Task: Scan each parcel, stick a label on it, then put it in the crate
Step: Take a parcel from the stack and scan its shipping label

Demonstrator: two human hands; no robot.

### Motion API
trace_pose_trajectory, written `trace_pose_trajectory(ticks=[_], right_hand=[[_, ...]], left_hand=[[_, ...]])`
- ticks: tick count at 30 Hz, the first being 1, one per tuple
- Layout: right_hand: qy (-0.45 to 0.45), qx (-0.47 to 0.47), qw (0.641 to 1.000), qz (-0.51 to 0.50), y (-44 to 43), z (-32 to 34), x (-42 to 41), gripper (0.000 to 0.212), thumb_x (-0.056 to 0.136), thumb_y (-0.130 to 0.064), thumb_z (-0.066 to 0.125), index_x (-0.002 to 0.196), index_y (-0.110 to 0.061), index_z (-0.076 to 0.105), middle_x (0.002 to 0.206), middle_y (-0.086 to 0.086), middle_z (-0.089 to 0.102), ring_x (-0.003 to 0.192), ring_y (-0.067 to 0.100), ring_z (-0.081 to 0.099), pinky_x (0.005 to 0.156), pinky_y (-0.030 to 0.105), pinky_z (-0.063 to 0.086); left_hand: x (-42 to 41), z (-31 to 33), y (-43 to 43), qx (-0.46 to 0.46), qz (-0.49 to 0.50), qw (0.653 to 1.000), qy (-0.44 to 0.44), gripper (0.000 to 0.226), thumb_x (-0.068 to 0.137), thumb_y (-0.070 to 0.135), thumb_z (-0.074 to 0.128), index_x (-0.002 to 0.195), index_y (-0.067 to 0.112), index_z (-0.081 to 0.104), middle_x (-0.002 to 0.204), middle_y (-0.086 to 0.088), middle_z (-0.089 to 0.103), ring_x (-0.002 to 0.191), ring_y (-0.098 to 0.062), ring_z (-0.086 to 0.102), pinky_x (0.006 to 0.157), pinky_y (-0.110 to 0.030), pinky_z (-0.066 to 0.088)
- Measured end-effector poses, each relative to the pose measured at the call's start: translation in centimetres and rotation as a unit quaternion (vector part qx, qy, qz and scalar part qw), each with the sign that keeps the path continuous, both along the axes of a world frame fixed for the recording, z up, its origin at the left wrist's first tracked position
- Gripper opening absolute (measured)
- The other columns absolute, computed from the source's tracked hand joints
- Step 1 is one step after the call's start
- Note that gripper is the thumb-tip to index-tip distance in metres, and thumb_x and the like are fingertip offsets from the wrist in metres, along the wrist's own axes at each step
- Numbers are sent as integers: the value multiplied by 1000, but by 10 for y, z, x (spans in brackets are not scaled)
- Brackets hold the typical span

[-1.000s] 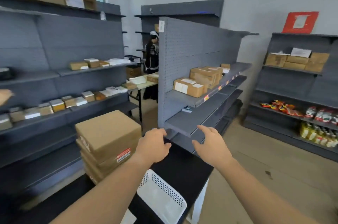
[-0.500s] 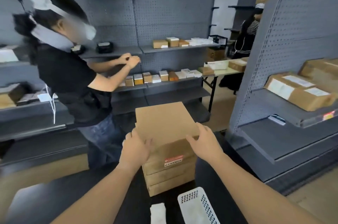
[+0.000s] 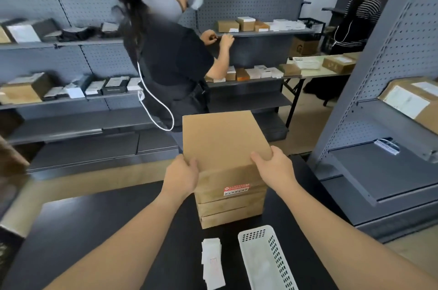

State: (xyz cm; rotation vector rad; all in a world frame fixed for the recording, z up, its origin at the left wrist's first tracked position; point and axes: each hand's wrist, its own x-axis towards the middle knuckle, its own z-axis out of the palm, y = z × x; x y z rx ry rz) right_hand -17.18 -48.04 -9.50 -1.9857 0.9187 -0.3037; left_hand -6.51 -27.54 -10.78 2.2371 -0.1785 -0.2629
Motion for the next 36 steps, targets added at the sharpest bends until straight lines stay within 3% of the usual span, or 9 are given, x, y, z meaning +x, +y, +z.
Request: trace_pose_trajectory(ticks=[5,12,16,18,20,23,26,32,36], right_hand=[[-43,-5,999,32,78,24,-21,56,94,-48,67,140,-21,50,119,-8,59,105,13,55,84,30,46],[-19,37,995,93,215,-13,-48,60,87,-47,75,137,-25,50,117,-13,62,105,10,61,76,24,46],[60,75,990,105,263,-80,-63,78,85,-46,79,149,-23,42,134,-7,59,121,17,59,89,29,51],[113,107,982,107,276,-112,-71,91,85,-43,80,158,-23,30,148,-3,50,133,21,52,107,41,48],[154,145,970,120,282,-143,-78,90,87,-38,79,159,-23,29,152,-3,48,136,20,50,114,45,44],[182,175,960,120,281,-187,-92,75,83,-40,79,149,-30,45,143,-3,53,126,16,55,111,44,47],[182,190,958,110,272,-222,-103,87,68,-56,78,147,-33,46,141,-5,51,121,15,58,108,47,51],[178,193,960,100,266,-236,-115,74,88,-42,75,152,-30,41,145,-2,44,121,15,56,109,44,49],[116,205,967,97,269,-218,-124,65,92,-37,73,148,-40,40,144,-13,38,127,9,47,109,36,43]], left_hand=[[-31,24,93,-64,34,997,-26,24,101,34,48,113,18,60,99,6,65,84,-12,59,61,-27,41],[-75,-18,254,-97,105,989,23,32,98,37,52,127,26,59,109,16,65,96,-7,61,78,-31,50],[-99,-79,309,-64,110,989,75,39,100,33,55,139,26,51,119,15,60,104,-7,58,87,-29,46],[-111,-112,323,-64,107,986,113,44,100,31,57,143,25,48,122,15,59,108,-9,58,96,-32,49],[-120,-145,329,-78,104,981,144,46,99,26,61,143,23,48,120,17,61,109,-7,60,100,-31,48],[-135,-189,329,-92,109,972,188,43,97,21,64,138,26,50,116,22,61,110,-6,61,98,-28,47],[-144,-219,324,-100,129,963,215,44,96,19,65,137,25,50,120,17,63,113,-6,61,101,-31,48],[-155,-241,316,-75,134,960,236,45,97,15,62,139,22,47,122,11,61,116,-15,60,99,-29,45],[-149,-243,320,-63,136,952,268,44,100,16,57,141,24,44,126,10,60,115,-14,57,102,-34,44]])
